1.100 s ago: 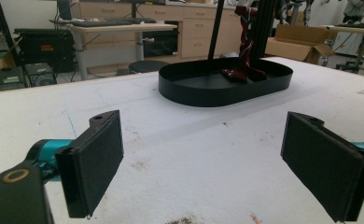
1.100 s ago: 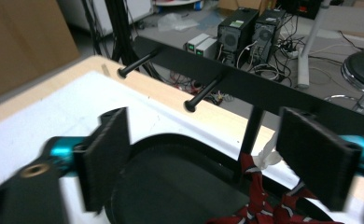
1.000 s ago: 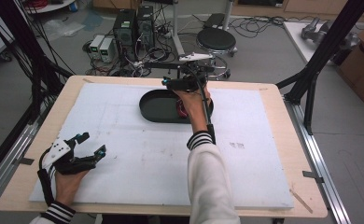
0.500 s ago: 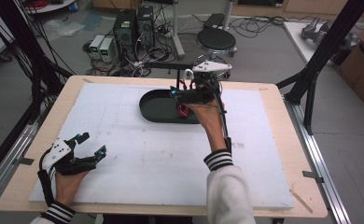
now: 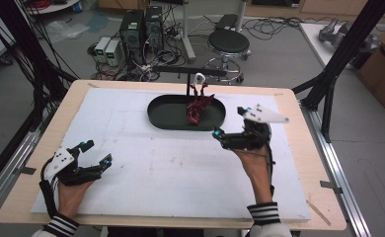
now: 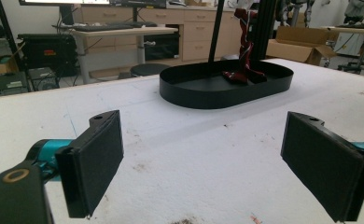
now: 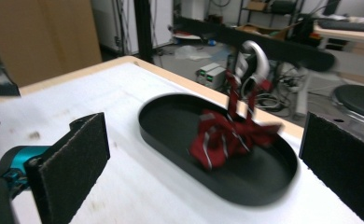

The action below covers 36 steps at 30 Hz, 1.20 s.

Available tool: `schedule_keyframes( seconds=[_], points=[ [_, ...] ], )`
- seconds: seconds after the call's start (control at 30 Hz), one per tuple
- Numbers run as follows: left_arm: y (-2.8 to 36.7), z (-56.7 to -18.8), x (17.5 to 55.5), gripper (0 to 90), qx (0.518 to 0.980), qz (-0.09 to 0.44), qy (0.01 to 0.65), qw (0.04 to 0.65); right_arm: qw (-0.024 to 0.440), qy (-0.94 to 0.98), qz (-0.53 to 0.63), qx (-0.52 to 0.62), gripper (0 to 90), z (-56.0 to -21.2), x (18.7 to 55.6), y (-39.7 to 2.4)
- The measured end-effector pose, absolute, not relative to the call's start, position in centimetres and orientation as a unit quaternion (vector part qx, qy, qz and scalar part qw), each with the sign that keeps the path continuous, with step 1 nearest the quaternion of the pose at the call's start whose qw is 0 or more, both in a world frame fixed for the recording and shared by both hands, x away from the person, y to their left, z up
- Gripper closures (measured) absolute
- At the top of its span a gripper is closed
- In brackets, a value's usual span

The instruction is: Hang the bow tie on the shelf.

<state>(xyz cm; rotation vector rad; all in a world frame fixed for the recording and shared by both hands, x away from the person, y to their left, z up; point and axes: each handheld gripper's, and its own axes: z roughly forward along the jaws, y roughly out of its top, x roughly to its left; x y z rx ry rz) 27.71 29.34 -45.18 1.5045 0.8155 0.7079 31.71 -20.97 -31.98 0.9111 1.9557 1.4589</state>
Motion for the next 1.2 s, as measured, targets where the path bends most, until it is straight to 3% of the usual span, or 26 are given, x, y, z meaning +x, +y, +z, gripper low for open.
schedule_keyframes(
  seconds=[0.4,0.63,0.8,1.2],
  points=[
    [29.3,-45.2,27.7,13.2,0.648,0.31,0.352,0.599,0.297,0.674,0.54,0.408,0.5,-39.3,27.8,-27.7],
    [29.2,-45.2,27.6,13.3,0.648,0.311,0.352,0.599,0.334,0.657,0.538,0.408,0.5,-42.8,26.9,-28.4],
    [29.2,-45.2,27.6,13.2,0.648,0.313,0.352,0.599,0.331,0.64,0.546,0.428,0.5,-44.8,27.0,-29.1],
    [29.2,-45.2,27.6,13.3,0.649,0.313,0.351,0.598,0.337,0.638,0.544,0.428,0.5,-45.0,27.0,-28.9]
  ],
)
